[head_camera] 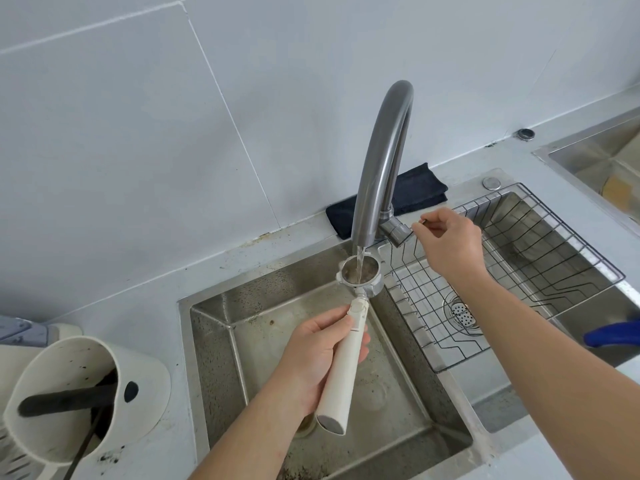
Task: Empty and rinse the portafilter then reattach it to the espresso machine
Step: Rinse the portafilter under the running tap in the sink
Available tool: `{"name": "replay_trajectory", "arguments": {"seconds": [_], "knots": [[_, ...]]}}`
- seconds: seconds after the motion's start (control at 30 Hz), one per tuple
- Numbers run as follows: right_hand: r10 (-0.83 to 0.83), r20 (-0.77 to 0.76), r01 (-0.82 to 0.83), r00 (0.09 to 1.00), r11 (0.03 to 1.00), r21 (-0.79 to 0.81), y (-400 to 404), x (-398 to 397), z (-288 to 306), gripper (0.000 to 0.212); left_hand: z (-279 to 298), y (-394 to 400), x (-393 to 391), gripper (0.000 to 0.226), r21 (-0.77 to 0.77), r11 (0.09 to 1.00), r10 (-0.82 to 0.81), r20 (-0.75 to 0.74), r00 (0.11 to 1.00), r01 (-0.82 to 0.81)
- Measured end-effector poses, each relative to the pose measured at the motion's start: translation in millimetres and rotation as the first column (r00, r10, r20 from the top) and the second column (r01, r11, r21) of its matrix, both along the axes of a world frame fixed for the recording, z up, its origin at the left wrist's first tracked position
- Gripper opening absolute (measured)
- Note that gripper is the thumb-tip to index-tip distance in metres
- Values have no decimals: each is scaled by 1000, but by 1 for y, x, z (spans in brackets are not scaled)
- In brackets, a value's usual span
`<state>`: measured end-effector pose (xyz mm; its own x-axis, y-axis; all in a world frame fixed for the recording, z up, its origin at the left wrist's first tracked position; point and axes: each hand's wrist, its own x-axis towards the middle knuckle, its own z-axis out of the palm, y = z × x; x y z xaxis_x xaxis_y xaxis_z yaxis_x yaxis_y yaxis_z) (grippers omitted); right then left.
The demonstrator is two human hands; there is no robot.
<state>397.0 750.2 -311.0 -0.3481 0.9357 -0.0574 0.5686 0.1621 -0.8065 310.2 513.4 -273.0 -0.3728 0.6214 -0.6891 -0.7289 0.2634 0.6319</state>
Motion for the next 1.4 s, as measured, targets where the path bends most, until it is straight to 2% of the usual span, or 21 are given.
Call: {"name": "replay_trajectory", "arguments": {"seconds": [0.17,0.5,0.73,0.93,1.17,1.4], "knots": [[-3,5,3,1000,1000,8,0,0,-1,19,5,0,-4,14,-50,996,-69,-32,997,67],[-6,4,6,1000,1000,-6,1,0,-2,19,17,-6,-29,21,-146,962,-256,-173,951,232],[-7,-8,7,1000,1000,-10,0,0,-1,17,28,-12,-50,19,-248,892,-441,-308,843,377],[-13,-2,13,1000,1000,-7,0,0,-1,17,30,-12,-59,22,-231,908,-416,-416,809,348],[-10,-11,10,1000,1000,-10,-1,-1,-1,18,22,-13,-65,26,-253,924,-381,-580,720,285],[-17,-17,16,1000,1000,-26,-1,-1,-2,17,9,-5,-59,30,-175,950,-310,-612,728,258]]}}
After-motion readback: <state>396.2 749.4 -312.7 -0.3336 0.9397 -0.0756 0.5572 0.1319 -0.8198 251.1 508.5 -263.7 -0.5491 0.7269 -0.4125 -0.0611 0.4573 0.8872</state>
